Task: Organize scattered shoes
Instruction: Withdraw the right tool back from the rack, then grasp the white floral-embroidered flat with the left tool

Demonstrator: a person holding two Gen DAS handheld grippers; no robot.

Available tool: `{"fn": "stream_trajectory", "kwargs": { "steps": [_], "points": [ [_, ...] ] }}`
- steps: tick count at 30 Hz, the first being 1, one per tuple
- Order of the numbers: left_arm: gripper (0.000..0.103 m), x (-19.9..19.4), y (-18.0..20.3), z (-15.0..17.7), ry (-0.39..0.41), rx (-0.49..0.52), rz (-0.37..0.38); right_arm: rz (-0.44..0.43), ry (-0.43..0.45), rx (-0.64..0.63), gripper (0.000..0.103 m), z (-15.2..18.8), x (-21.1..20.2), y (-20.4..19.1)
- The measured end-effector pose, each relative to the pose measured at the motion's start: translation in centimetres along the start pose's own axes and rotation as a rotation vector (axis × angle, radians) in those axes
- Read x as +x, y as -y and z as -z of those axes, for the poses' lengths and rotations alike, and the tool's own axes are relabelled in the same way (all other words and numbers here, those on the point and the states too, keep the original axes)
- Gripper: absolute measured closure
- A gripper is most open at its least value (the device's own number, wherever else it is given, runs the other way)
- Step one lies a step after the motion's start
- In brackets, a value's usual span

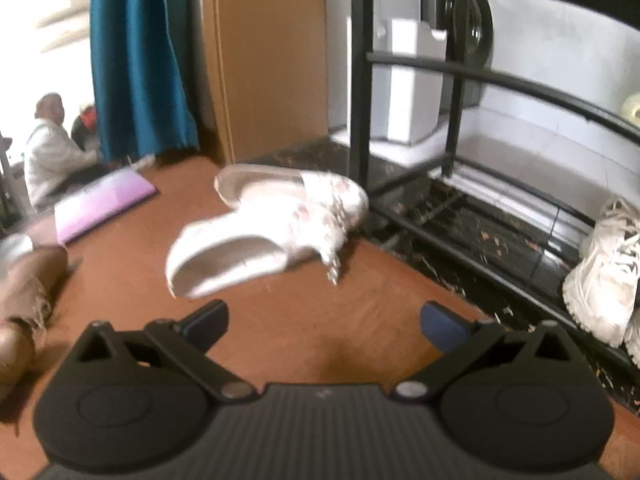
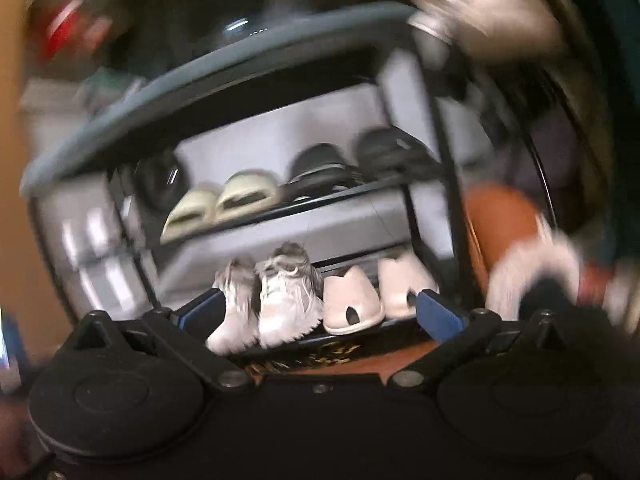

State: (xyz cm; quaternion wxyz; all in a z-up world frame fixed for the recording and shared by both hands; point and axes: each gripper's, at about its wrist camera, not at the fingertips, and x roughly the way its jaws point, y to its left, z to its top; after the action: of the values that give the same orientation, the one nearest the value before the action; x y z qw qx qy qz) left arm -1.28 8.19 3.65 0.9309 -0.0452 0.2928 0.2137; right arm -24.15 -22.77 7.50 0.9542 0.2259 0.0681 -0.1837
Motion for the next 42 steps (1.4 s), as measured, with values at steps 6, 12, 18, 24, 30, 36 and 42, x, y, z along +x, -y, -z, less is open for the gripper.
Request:
{"fn": "stream_trajectory", "kwargs": {
  "steps": [6,12,18,24,30,36,42],
  "points": [
    [0.001,-2.4,-2.9,-1.9,0.131,-0.061,-0.018,-0.065,0.021,0.052,0.000,0.8,0.3,0.8],
    [0.001,-0.5,-5.6,-2.7,0.011,-0.183,-0.115,-0.183,0.043,0.001,0.000,0.9,-1.3,0.0],
    [0.001,-0.3,-5.5,-2.8,0.003,-0.170,-0.097,-0.198,0.016,0.094,0.000,0.3,-1.5,0.9],
    [0.001,2.4,-5.5,-2.5,-0.077,-0.199,-0.141,-0.197,-0.020,0.158,0.000,0.5,-0.8,1.3],
    [0.001,4.5,-4.8,-2.9,-0.040,-0.149,-0.149,-0.211,-0.045,0.166,0.000,0.9,-0.2,0.8],
    [0.001,7.5,-8.4,-2.1,-0.213,-0.408,-0.124,-0.212,-0.124,0.223,0.000,1.6,1.5,0.7],
    [0.001,10.7,-11.3,-1.4,-0.222,-0.598,0.063,-0.234,-0.162,0.203,0.000,2.3,2.7,-0.4]
  ]
}}
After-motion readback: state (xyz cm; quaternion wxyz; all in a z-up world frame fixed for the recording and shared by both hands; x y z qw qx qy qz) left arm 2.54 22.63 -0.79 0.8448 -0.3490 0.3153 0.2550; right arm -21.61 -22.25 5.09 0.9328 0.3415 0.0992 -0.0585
